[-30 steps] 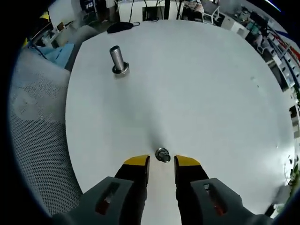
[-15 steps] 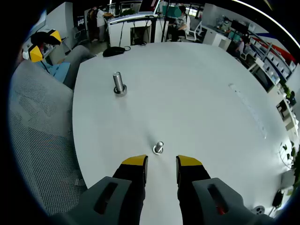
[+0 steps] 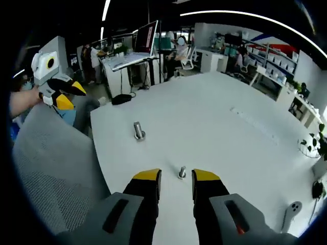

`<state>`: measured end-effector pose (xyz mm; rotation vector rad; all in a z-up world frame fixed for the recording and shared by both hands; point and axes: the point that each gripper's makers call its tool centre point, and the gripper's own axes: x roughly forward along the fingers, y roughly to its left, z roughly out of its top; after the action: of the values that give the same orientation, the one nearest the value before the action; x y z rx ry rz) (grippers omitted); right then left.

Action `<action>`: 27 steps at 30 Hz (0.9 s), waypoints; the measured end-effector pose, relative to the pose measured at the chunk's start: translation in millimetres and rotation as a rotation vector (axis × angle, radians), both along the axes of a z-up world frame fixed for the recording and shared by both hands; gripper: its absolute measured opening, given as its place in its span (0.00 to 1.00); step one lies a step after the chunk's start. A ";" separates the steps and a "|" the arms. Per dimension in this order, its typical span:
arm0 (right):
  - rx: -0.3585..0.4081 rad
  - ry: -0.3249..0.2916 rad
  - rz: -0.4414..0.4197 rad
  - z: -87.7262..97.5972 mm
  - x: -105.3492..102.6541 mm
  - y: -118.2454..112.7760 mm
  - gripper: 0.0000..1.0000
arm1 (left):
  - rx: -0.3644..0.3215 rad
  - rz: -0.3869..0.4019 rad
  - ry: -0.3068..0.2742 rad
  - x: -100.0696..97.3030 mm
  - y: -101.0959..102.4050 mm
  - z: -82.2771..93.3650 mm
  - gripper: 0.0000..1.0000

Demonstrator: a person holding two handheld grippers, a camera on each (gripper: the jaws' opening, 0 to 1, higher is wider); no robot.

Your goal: Place the washer onto the threaded stud by aligning its center hole with the stud, sliding it down to the base, and recovering from edge contact or off-axis alignment until the washer reaches the visible bottom stop.

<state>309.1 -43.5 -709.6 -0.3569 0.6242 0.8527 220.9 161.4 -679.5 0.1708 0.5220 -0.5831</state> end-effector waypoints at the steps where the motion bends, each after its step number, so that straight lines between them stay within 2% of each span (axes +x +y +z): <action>1: 0.016 -0.012 -0.004 7.5 -6.6 1.3 0.26 | 0.004 -0.001 -0.001 0.0 0.3 -0.5 0.26; 5: 0.118 -0.009 -0.029 26.2 -26.5 8.3 0.27 | 0.000 0.000 0.003 -0.1 0.6 -0.8 0.26; 11: 0.191 -0.019 -0.071 42.3 -49.0 4.4 0.27 | -0.001 0.005 -0.006 -1.0 0.8 1.5 0.26; 18: 0.241 0.004 -0.142 41.3 -64.7 -10.3 0.28 | -0.057 0.033 -0.020 2.5 6.3 8.8 0.26; 27: 0.246 0.013 -0.154 34.3 -88.3 -16.2 0.28 | -0.097 0.071 -0.041 6.0 11.5 15.6 0.26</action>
<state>220.8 -59.7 -675.2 -0.0792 0.5441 0.7735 226.9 173.0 -663.8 0.0717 0.4568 -0.5332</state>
